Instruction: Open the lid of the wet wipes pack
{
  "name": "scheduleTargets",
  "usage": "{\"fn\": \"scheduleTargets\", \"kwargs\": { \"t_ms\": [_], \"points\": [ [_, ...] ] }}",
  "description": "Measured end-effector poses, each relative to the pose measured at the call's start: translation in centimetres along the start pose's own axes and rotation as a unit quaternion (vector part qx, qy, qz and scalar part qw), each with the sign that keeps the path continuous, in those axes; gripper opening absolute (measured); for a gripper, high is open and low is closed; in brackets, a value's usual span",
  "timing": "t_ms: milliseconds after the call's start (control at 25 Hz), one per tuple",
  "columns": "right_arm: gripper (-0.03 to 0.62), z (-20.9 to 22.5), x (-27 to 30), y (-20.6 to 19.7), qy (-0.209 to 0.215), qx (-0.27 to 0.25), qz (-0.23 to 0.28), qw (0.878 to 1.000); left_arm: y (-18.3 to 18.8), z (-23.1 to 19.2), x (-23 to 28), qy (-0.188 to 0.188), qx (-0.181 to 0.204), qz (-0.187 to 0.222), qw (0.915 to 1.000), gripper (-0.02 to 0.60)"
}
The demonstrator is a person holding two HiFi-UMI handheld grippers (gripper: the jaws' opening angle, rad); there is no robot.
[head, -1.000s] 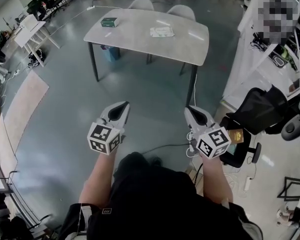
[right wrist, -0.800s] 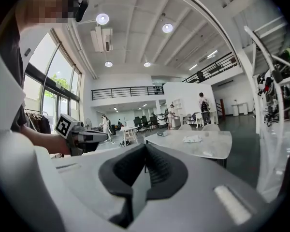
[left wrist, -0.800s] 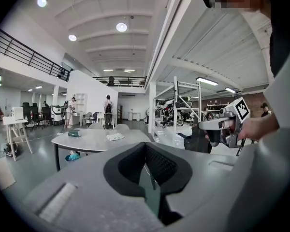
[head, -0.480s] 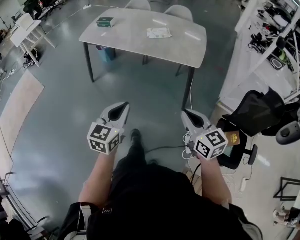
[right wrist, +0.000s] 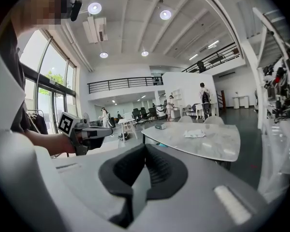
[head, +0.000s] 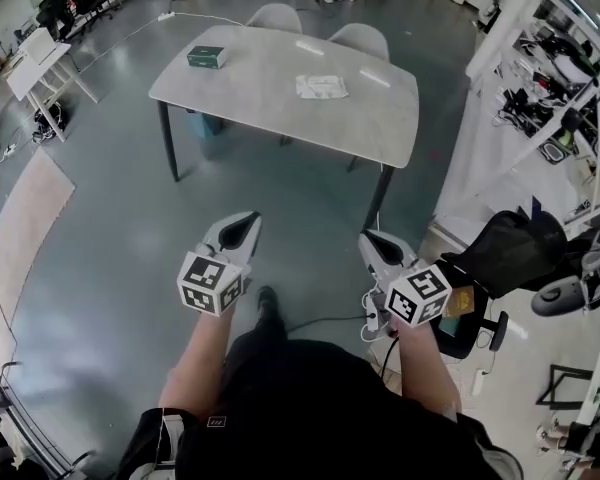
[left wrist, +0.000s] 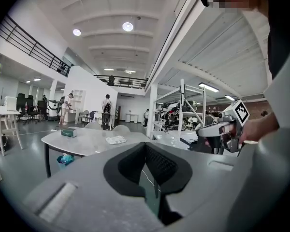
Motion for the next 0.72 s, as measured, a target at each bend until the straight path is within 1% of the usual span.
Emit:
{"fn": "scheduleTargets", "kwargs": {
  "t_ms": [320, 520, 720],
  "points": [
    [0.002, 1.6, 11.7, 3.2, 0.002, 0.004, -0.031, 0.999, -0.8, -11.0, 6.2, -0.008, -0.011, 0.004, 0.9999, 0.009],
    [0.002, 1.9, 16.8, 5.2, -0.002, 0.003, -0.032, 0.999, -1.1, -15.8, 8.2, -0.014, -0.013, 0.006, 0.9998, 0.009],
    [0.002, 2.3, 19.4, 7.2, -0.017, 0.001, -0.013, 1.000, -1.0, -19.5, 8.8, -0.017, -0.006, 0.009, 0.9998, 0.011]
  ]
}}
Point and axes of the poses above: the fingertips, and each gripper's own axes: x forward along the fingers, z to its right, y out of its top, the point moved 3 cm from there along -x, backward along the fingers, and after that the axes turned 13 degrees about x, right-handed, at the moved point
